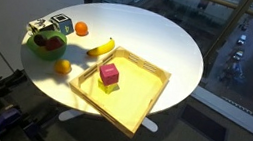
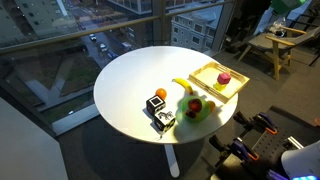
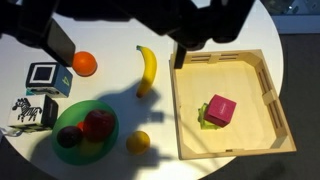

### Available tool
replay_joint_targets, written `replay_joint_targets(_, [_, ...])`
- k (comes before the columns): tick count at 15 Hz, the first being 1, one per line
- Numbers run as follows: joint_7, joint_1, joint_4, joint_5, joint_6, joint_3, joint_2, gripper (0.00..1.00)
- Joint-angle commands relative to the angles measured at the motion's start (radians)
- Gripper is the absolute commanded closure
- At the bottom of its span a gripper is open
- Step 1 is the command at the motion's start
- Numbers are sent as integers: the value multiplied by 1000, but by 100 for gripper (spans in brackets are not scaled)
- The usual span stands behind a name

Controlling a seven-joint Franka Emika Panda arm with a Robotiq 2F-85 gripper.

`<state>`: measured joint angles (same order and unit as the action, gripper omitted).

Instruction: Put the banana inside the bowl

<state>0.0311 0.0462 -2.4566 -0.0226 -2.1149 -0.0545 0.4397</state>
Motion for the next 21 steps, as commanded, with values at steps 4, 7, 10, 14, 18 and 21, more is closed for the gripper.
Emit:
replay_joint_targets(4, [-9, -15, 29, 82, -117, 0, -118, 0])
replay_joint_targets(7, [-14, -24, 26, 100, -163, 8, -161, 0])
replay_joint_targets(10, [-32, -25, 17, 91, -191, 17, -191, 0])
replay_joint_targets(14, [-33, -11, 19, 87, -207, 6, -241, 0])
replay_joint_targets(18, [-33, 6, 28, 86, -230, -15, -295, 0])
replay_joint_targets(21, [-49, 24, 37, 78, -261, -24, -339, 0])
